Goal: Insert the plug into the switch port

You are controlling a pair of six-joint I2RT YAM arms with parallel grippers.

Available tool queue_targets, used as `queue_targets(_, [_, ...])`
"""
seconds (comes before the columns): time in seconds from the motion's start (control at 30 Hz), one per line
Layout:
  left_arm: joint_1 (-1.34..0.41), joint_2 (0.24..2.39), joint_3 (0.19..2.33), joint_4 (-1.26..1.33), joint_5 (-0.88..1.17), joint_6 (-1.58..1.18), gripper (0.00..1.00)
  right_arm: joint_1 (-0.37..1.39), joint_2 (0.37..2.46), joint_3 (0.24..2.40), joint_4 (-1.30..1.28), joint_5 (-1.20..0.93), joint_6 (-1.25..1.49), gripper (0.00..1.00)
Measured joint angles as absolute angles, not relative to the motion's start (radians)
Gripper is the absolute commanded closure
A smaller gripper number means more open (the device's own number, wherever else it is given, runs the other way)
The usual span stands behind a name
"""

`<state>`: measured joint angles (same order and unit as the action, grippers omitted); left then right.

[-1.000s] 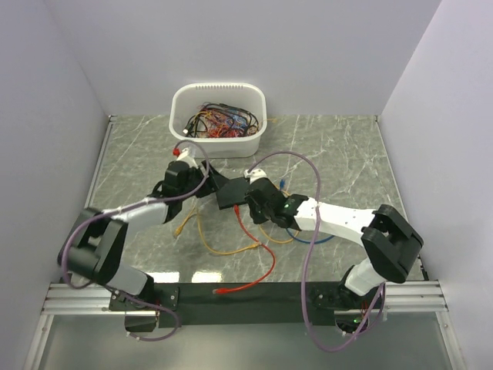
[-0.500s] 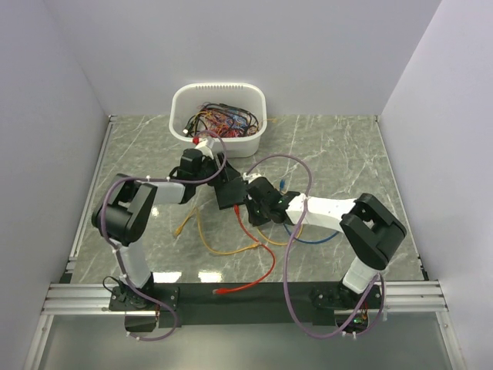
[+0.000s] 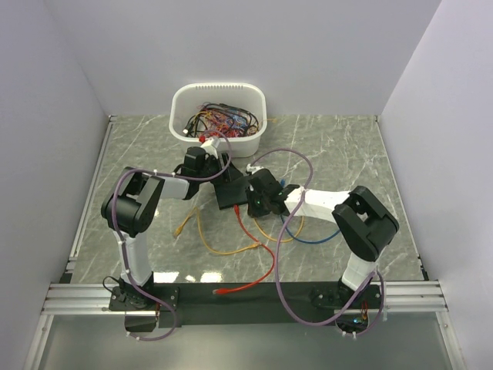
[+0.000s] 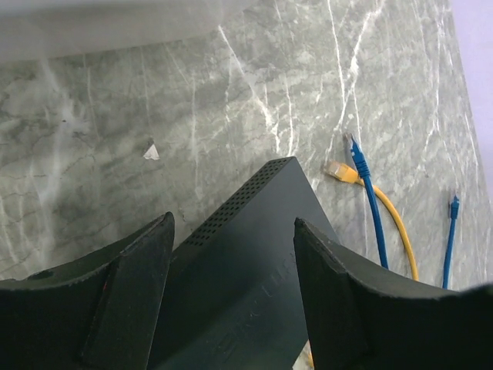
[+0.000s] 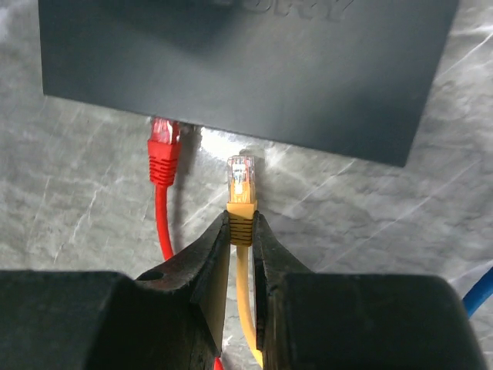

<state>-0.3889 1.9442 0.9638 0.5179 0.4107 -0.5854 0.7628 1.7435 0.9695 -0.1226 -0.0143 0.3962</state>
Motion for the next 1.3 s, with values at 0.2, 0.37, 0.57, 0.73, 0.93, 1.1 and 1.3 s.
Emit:
queue_targets(0.2, [-0.385,1.945,0.943,0.552,0.432,-0.601,0.33,0.754,1.759,0.994,-0.114,-0.025,0.396,1.0])
queue_targets(0.37, [-0.377,1.945,0.895,0.581,0.431,-0.647,0.34,0.754,1.761,0.995,-0.113,-0.041,0.397,1.0])
queue_targets(0.57, [-0.374,1.94,0.872,0.598,0.43,-0.679,0.34,0.753,1.768,0.997,-0.11,-0.044,0.397,1.0])
queue_targets(0.73, [-0.374,1.939,0.87,0.604,0.433,-0.681,0.34,0.749,1.77,0.997,-0.109,-0.047,0.397,1.0])
queue_targets(0.93, [-0.371,1.942,0.863,0.632,0.466,-0.654,0.33,0.742,1.775,0.997,-0.105,-0.062,0.396,1.0])
queue_targets(1.1, [-0.369,1.956,0.86,0.668,0.505,-0.62,0.33,0.741,1.777,0.999,-0.105,-0.066,0.395,1.0])
queue_targets(1.3, [-0.367,1.991,0.872,0.718,0.564,-0.587,0.33,0.741,1.777,0.999,-0.105,-0.067,0.393,1.0])
